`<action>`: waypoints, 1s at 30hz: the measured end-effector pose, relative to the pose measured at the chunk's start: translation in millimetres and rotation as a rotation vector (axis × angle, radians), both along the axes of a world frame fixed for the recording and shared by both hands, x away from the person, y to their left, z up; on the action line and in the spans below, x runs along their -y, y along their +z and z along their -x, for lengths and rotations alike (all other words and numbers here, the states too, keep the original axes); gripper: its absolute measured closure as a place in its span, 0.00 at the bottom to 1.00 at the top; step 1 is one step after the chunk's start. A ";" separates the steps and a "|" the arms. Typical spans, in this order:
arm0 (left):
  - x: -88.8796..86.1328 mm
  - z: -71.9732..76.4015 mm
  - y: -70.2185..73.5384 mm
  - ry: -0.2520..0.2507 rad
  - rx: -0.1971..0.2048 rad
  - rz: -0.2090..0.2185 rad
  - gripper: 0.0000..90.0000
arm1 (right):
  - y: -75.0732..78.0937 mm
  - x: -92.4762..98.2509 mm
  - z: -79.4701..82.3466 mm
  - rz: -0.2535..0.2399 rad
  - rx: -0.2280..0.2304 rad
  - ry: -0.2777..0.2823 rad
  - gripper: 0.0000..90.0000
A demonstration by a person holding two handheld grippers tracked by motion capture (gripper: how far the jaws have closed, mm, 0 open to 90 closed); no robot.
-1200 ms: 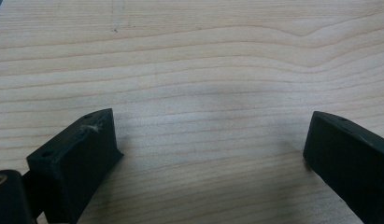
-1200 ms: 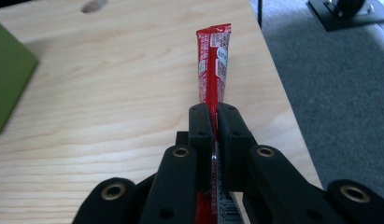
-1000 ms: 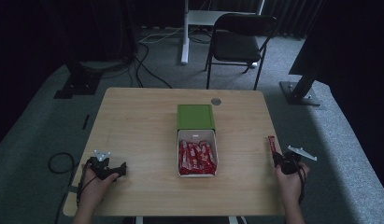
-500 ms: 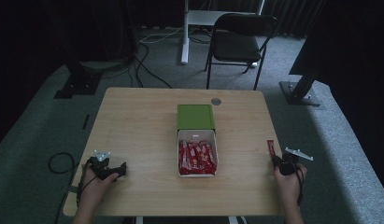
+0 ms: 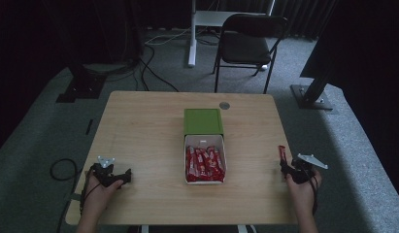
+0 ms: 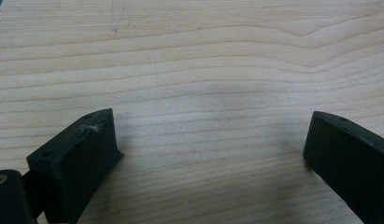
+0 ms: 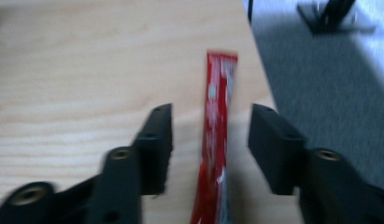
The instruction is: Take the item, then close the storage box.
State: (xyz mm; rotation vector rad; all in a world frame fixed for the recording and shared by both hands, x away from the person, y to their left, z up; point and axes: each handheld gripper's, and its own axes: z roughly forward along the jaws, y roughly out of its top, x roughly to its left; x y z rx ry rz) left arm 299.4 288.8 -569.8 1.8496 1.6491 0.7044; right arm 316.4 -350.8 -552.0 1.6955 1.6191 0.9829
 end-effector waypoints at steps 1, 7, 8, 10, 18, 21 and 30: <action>0.2 0.3 0.0 0.002 0.000 0.001 0.04 | 3.1 0.2 0.6 -0.002 0.038 0.012 0.39; 2.9 2.6 0.3 -0.046 0.003 -0.010 0.05 | 19.4 -10.3 3.7 0.020 0.132 0.120 0.26; 4.4 3.2 0.4 -0.072 0.007 -0.017 0.05 | 21.4 -13.0 4.0 0.019 0.143 0.140 0.25; 8.6 4.8 1.3 -0.129 0.018 -0.044 0.05 | 25.3 -18.8 4.5 -0.003 0.158 0.178 0.21; 34.7 10.2 29.3 -0.266 0.130 0.017 0.05 | 43.5 -41.7 6.6 -0.034 0.238 0.331 0.18; 47.1 12.8 38.5 -0.325 0.163 0.046 0.05 | 47.0 -51.2 7.0 -0.023 0.247 0.381 0.18; 83.3 17.6 54.8 -0.479 0.193 0.069 0.05 | 51.2 -80.5 13.1 -0.022 0.270 0.501 0.18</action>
